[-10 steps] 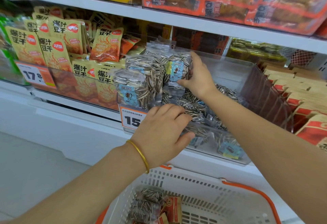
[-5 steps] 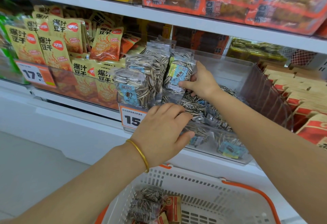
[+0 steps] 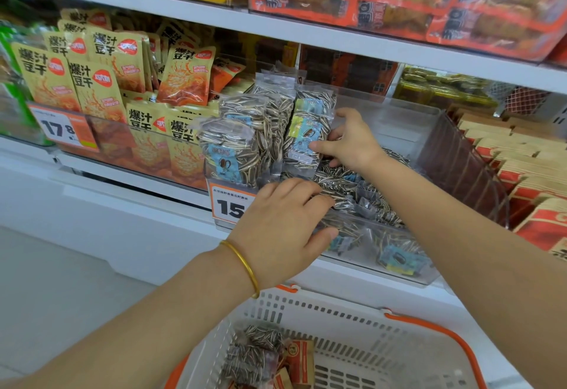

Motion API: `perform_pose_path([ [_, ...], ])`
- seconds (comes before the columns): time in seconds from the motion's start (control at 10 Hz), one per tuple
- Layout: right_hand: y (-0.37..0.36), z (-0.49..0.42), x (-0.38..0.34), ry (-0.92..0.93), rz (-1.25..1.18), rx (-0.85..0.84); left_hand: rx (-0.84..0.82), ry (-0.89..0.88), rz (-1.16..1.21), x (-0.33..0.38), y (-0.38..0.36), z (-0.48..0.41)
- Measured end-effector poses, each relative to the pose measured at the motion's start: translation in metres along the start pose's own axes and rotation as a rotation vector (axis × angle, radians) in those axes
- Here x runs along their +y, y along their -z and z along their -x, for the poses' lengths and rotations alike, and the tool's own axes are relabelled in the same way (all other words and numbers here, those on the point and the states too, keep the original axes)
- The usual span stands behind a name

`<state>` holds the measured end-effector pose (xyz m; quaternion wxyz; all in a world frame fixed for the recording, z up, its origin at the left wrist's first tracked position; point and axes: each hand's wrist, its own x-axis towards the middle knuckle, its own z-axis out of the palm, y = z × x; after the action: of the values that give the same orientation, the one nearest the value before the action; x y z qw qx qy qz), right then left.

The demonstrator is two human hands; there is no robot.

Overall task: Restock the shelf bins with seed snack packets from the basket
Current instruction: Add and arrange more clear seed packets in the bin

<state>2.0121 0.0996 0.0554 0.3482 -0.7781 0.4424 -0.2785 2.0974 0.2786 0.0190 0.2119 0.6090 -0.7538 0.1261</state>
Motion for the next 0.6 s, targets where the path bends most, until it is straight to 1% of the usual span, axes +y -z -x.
perform_pose_path([
  [0.3, 0.002, 0.002, -0.001, -0.008, -0.004, -0.018, -0.005, -0.003, 0.001, 0.0, 0.002, 0.001],
  [0.5, 0.009, 0.015, -0.012, -0.005, 0.019, 0.003, -0.034, -0.013, 0.024, 0.002, 0.007, 0.001],
  [0.6, 0.02, 0.043, -0.027, 0.093, 0.087, 0.072, 0.017, -0.061, -0.013, 0.011, 0.022, 0.01],
])
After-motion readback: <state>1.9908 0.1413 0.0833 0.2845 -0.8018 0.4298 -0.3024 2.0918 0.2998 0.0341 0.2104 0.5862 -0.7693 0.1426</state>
